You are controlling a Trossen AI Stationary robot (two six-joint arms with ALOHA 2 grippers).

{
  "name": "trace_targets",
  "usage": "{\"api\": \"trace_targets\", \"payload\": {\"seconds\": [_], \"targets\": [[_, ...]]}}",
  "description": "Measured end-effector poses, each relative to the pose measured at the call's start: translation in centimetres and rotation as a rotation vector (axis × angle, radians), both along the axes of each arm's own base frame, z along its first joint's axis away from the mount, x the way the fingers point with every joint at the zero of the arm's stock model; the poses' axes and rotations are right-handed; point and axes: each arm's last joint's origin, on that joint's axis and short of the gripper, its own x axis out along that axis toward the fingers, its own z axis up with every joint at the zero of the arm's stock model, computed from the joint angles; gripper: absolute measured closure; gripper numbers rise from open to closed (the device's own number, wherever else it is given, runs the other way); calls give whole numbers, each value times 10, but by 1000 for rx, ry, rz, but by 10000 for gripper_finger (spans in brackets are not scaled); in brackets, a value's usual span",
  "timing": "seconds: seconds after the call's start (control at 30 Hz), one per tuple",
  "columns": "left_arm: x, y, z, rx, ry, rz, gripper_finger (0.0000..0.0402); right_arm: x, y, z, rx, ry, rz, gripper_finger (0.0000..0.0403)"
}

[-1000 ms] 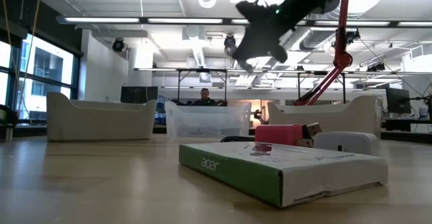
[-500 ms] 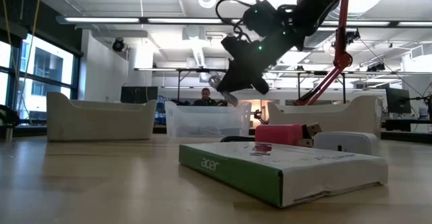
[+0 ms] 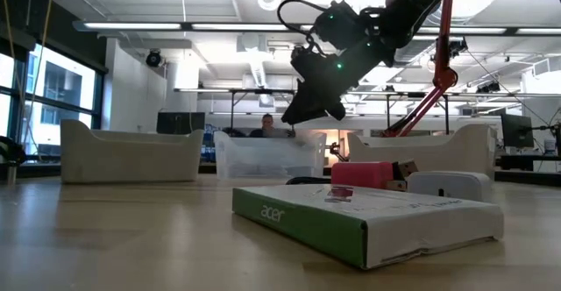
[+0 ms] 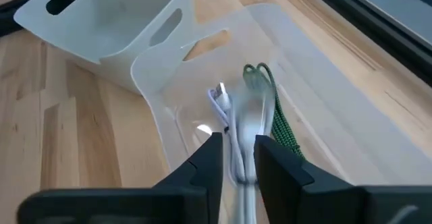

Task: Pick and place items into bin
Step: Put the white charger cable into the transparent bin, then put the black charger cable into the transparent bin

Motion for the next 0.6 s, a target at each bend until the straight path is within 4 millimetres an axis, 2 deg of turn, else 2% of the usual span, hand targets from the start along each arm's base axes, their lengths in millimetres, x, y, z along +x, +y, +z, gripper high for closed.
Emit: {"api": "trace_targets", "payload": {"seconds": [0.3, 0.43, 0.6], "targets": [[0, 0, 0, 3, 4, -3, 229, 0, 2, 5, 42, -33, 22, 293], [0, 0, 0, 12, 15, -11, 229, -2, 9, 23, 49, -115, 128, 290], [0, 0, 1, 48, 21, -17, 229, -9, 33, 49, 43, -155, 276, 290]]}}
